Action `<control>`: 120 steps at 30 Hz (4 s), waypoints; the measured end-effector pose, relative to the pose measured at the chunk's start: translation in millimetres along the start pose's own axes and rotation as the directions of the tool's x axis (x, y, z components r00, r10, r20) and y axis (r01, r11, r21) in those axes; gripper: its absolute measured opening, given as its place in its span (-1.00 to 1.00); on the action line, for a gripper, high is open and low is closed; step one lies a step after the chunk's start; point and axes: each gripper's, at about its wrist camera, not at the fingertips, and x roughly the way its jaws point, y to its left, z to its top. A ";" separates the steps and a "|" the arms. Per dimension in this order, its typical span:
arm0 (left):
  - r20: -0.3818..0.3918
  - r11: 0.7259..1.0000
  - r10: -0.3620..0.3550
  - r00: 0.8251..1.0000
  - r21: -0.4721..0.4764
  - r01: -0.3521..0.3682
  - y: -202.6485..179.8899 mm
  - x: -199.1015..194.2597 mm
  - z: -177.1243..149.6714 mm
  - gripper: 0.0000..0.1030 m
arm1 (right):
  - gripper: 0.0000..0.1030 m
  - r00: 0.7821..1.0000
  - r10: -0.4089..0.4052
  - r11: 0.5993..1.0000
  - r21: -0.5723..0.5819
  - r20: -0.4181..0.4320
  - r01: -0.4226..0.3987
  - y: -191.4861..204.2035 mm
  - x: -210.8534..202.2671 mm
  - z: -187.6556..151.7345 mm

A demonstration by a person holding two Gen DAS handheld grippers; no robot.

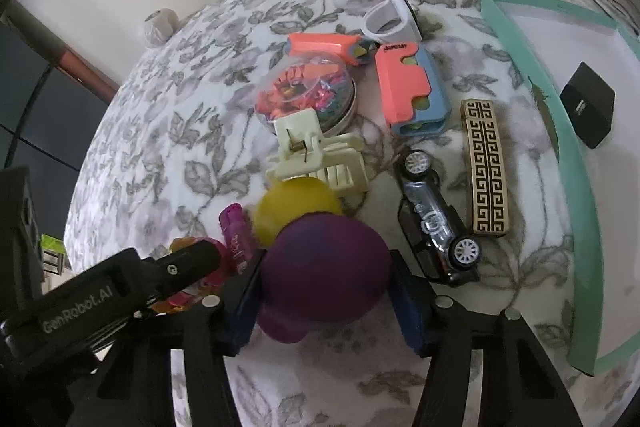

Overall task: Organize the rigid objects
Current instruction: 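Grasp the puppy figure with the left tool while the right tool grasps the purple squishy toy, then carry the puppy figure with the left tool while the right tool carries the purple toy over the tray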

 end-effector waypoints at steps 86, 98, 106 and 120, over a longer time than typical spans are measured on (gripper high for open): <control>0.104 0.785 -0.220 0.970 0.609 0.113 -266.3 -22.7 -142.4 0.64 | 0.18 0.906 -0.355 0.890 0.382 0.232 0.250 -251.1 -178.4 -5.7; 0.087 0.772 -0.124 0.988 0.634 0.041 -267.3 11.3 -149.5 0.64 | 0.18 0.936 -0.332 0.879 0.398 0.119 0.262 -267.4 -145.2 -11.0; 0.107 0.754 -0.099 0.989 0.656 0.004 -269.7 14.5 -152.8 0.64 | 0.18 0.945 -0.318 0.878 0.398 0.071 0.265 -270.6 -130.5 -14.9; 0.097 0.744 -0.115 0.989 0.668 0.021 -269.6 14.7 -149.9 0.64 | 0.20 0.942 -0.331 0.873 0.396 0.048 0.286 -270.5 -125.8 -14.1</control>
